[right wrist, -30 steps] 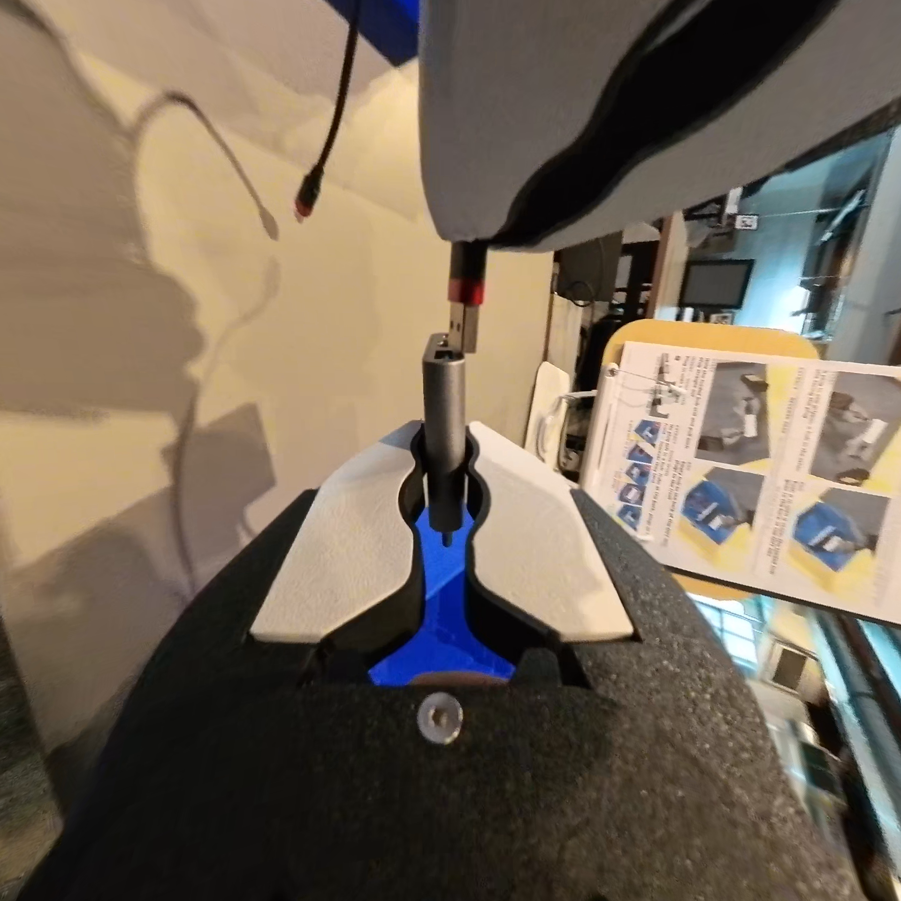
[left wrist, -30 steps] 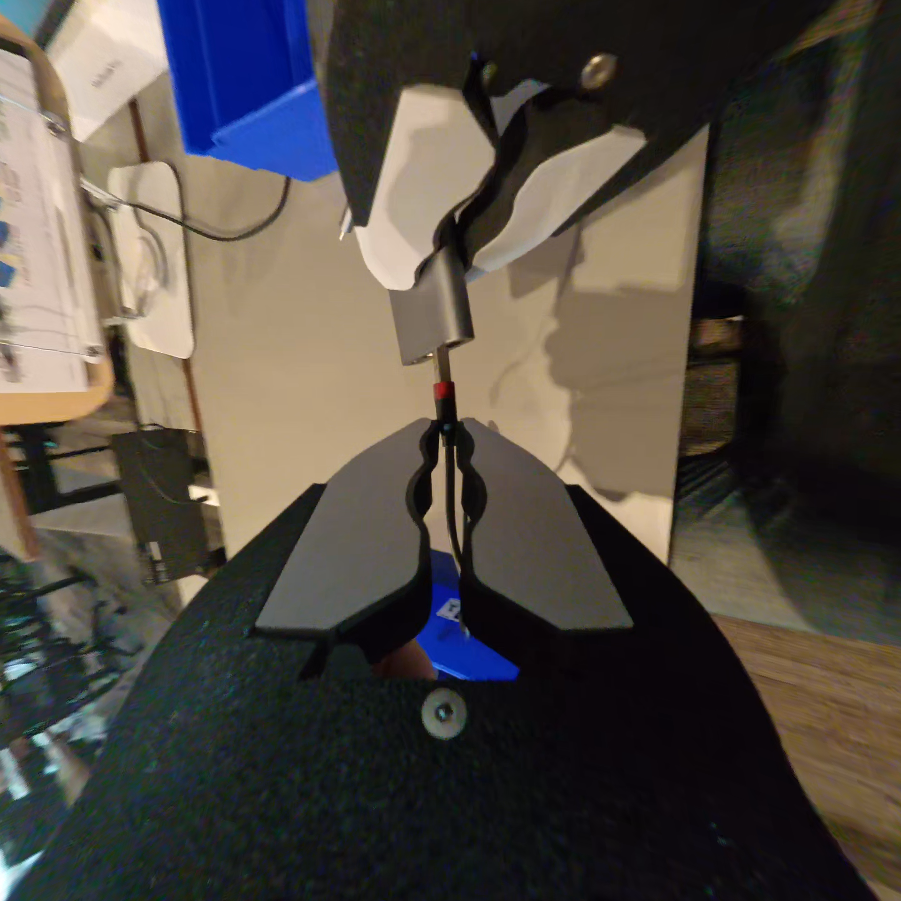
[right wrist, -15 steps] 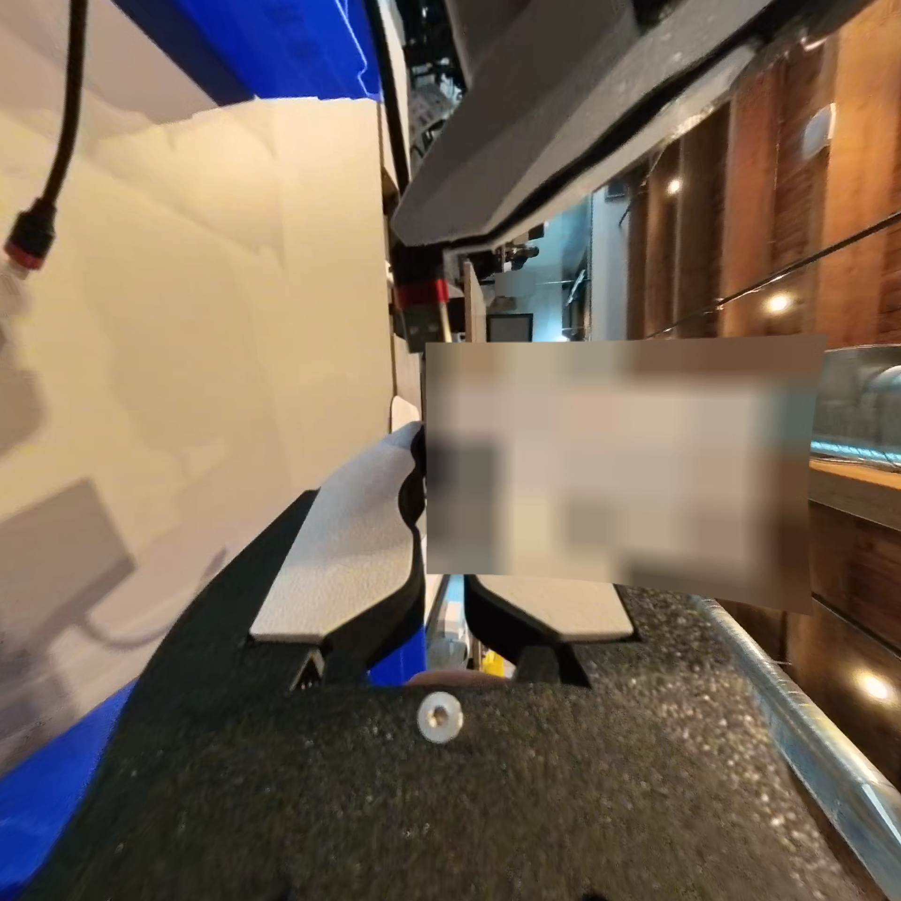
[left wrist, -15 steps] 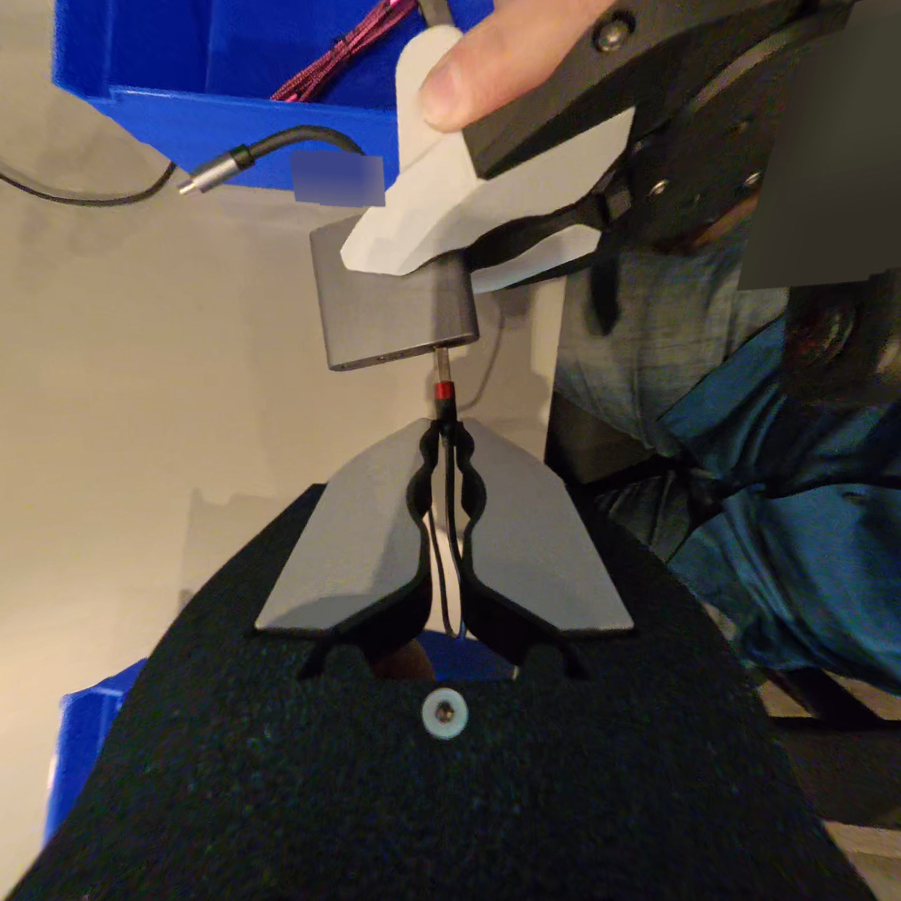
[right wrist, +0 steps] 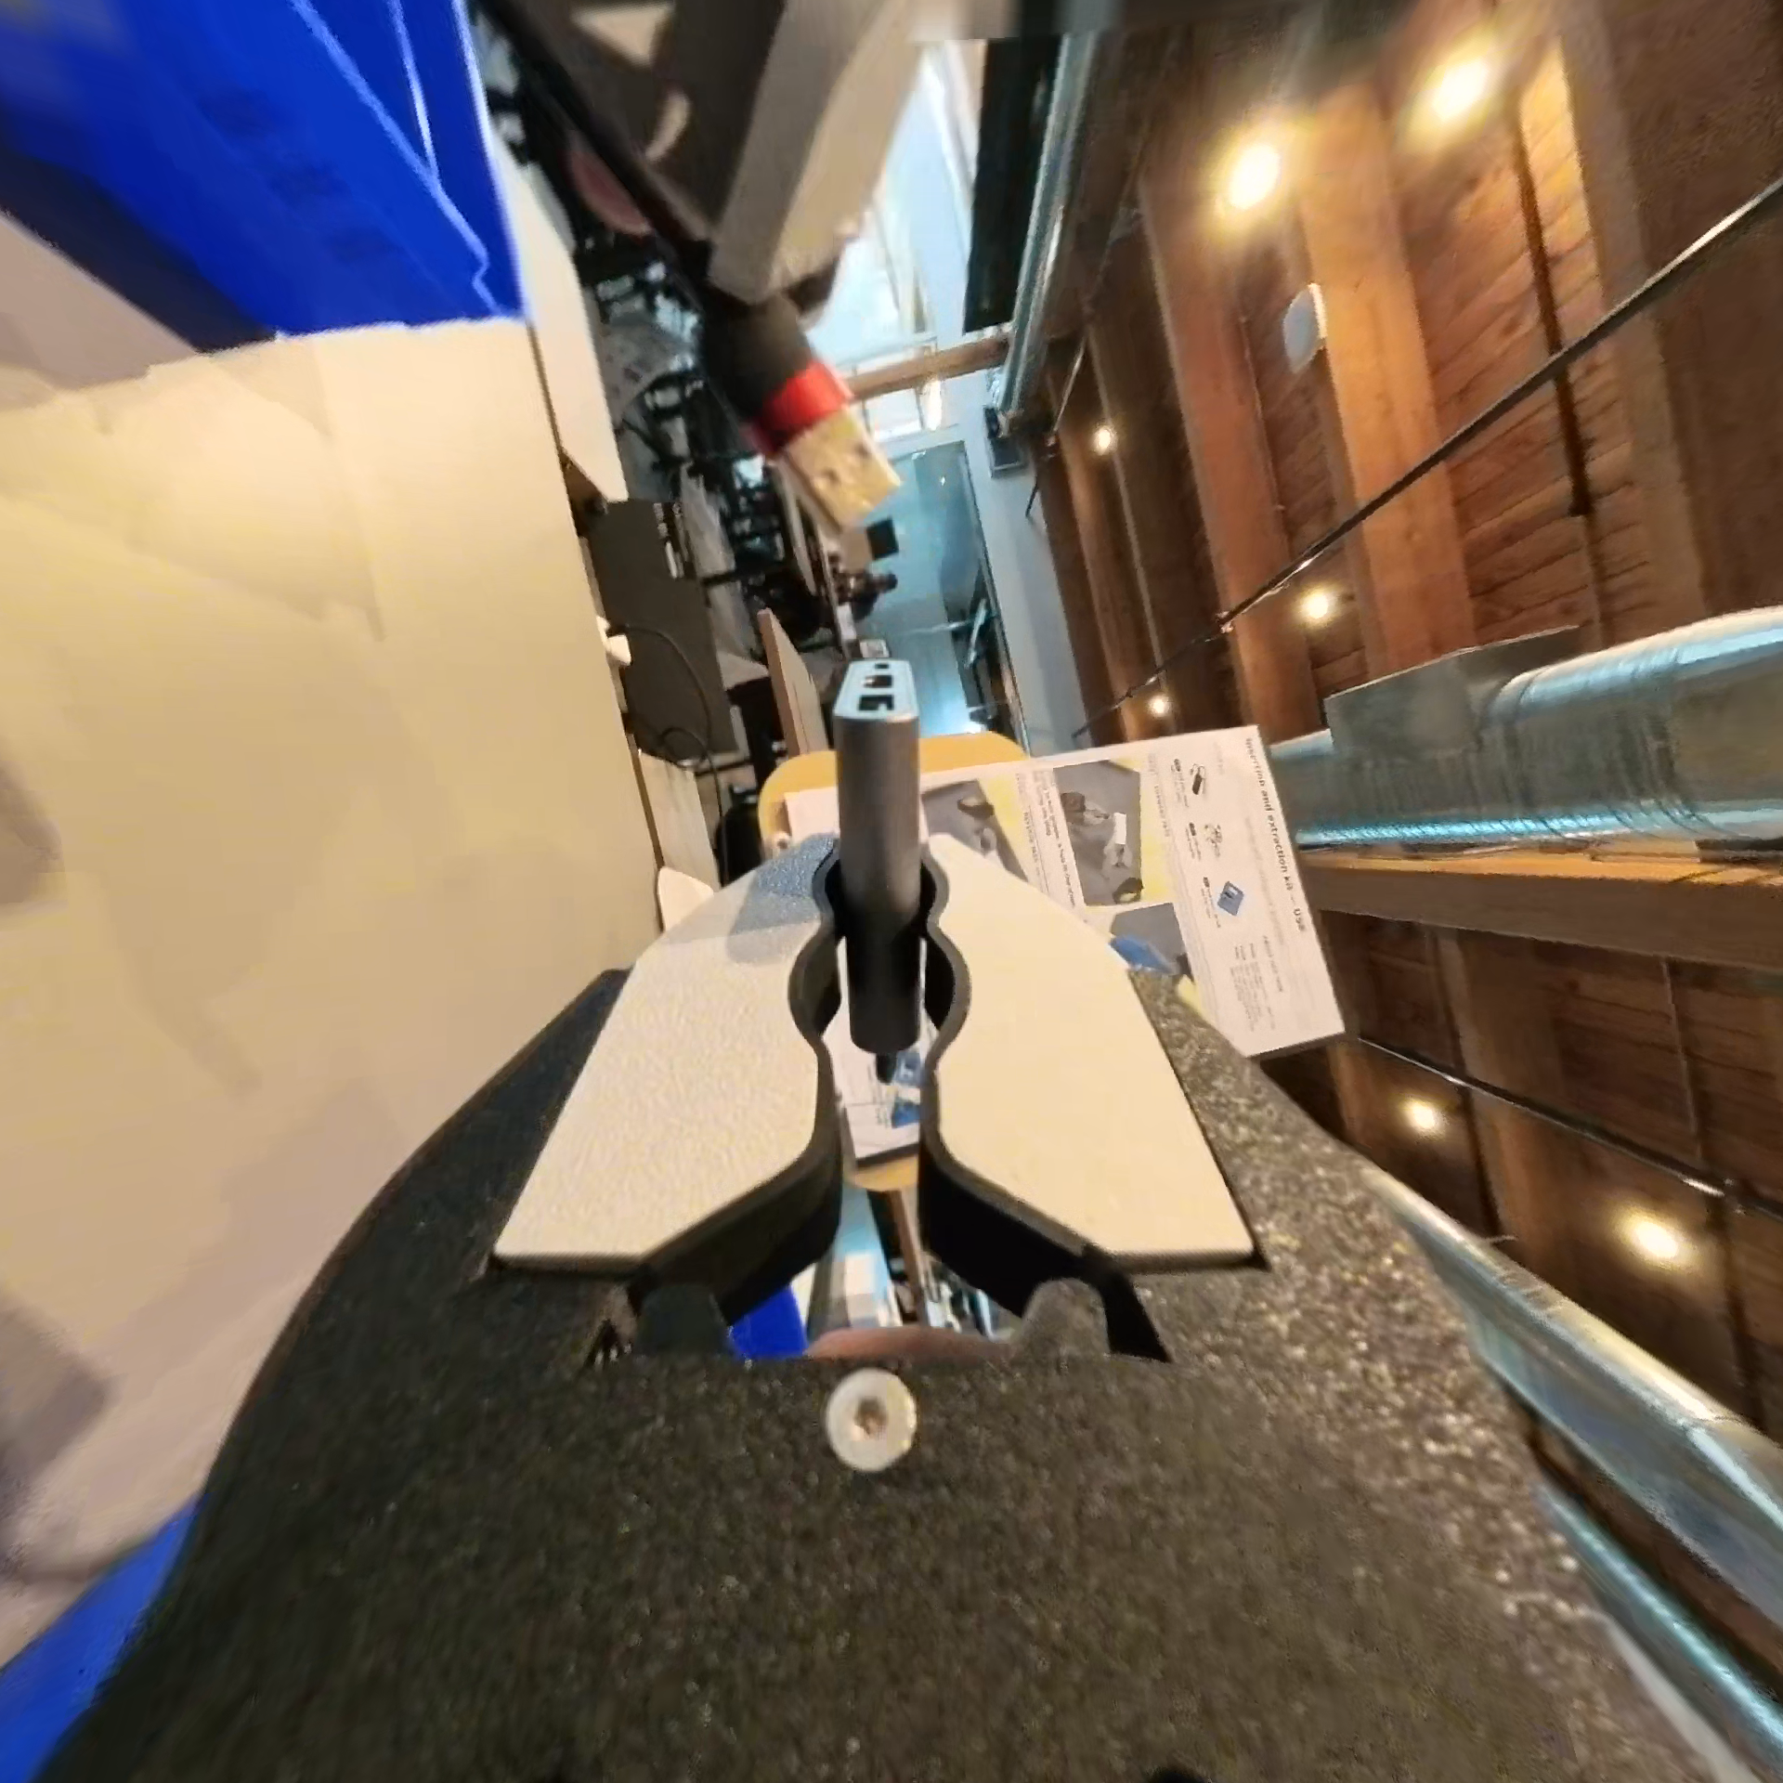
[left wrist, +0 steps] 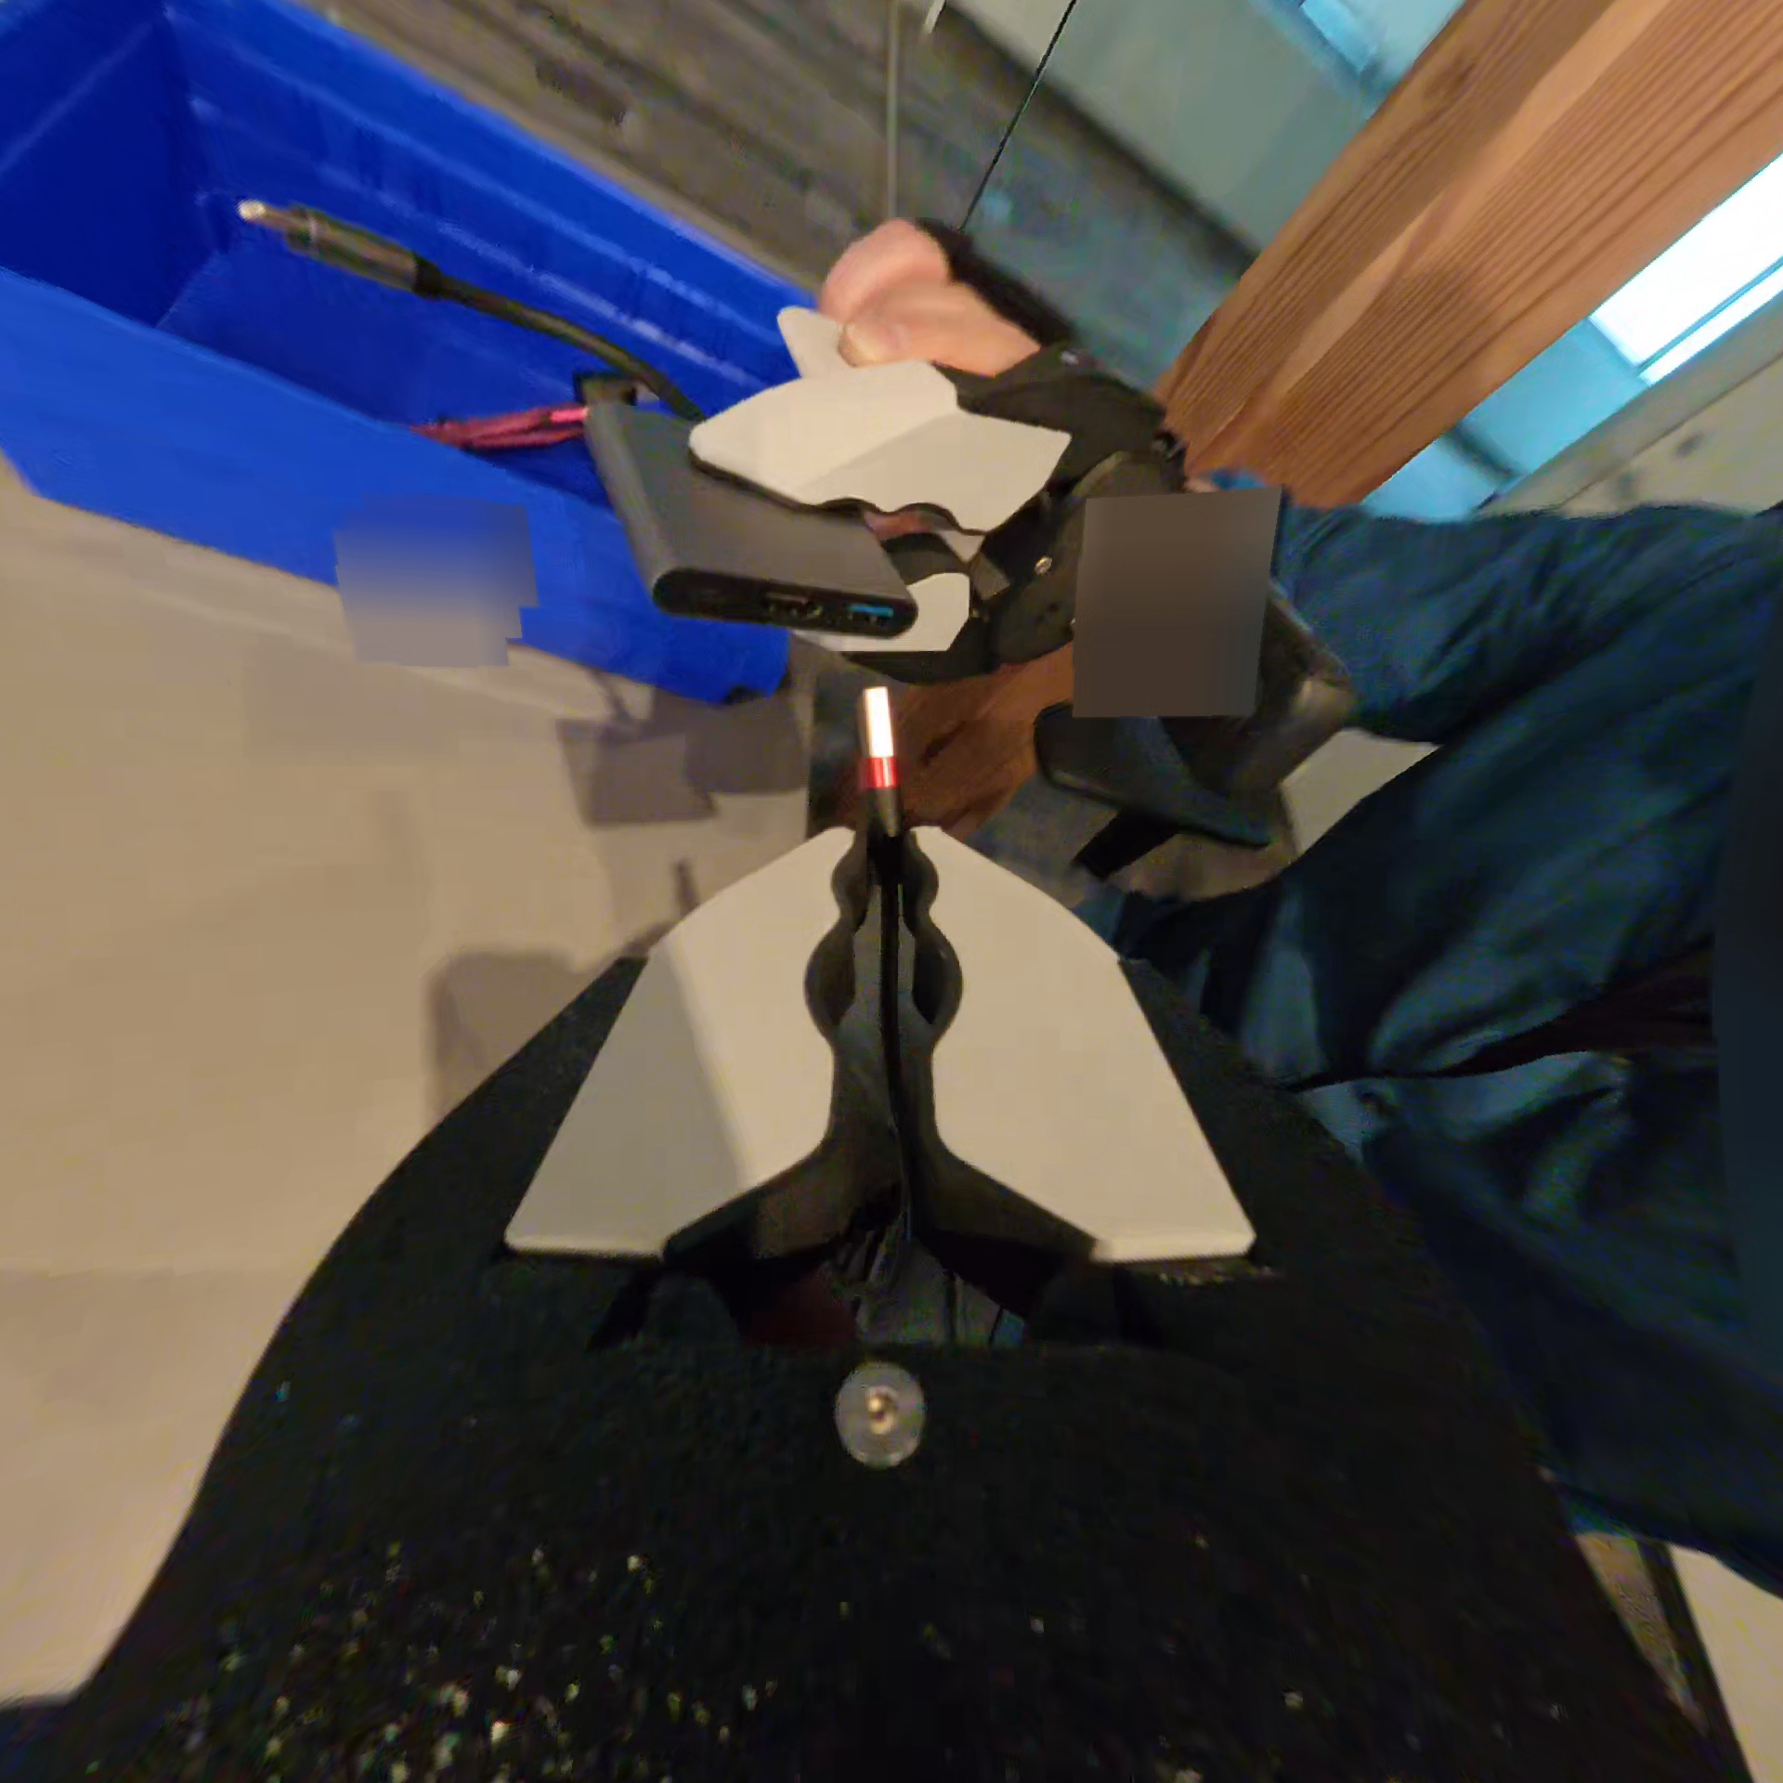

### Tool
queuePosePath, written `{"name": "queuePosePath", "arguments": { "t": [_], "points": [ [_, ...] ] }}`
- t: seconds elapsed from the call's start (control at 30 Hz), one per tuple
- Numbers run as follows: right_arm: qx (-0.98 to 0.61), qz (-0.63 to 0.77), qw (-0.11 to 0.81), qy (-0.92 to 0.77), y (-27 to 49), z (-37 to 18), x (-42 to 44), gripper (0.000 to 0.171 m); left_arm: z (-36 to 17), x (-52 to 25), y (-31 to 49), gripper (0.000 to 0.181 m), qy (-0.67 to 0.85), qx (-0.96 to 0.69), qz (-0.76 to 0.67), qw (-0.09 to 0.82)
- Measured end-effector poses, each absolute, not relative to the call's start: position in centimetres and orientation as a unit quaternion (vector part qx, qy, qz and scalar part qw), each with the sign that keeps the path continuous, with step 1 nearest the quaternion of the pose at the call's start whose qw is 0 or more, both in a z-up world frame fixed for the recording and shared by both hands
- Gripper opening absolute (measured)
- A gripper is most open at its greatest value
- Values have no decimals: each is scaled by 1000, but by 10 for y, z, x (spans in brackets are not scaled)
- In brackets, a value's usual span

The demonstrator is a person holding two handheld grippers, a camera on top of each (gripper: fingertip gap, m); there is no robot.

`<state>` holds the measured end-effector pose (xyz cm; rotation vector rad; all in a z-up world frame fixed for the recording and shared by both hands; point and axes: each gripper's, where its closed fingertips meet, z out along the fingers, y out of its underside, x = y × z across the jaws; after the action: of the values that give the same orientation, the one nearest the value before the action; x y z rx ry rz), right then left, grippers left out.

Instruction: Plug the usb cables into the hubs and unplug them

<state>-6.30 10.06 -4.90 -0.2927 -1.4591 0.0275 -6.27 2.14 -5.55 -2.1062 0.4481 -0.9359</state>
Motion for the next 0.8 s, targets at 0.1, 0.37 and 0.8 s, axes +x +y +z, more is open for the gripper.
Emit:
{"name": "queuePosePath", "arguments": {
  "t": [0.1,0.37,0.8],
  "points": [
    [-142,51,745,-649,99,-39,-57,12,-51,-61,18,6,169,-793,-402,425],
    [-150,84,763,-623,93,-24,-48,11,-17,-47,-1,6,205,-645,-475,563],
    [-89,70,804,-584,62,4,-31,11,15,-11,-74,5,363,-407,-422,724]
  ]
}}
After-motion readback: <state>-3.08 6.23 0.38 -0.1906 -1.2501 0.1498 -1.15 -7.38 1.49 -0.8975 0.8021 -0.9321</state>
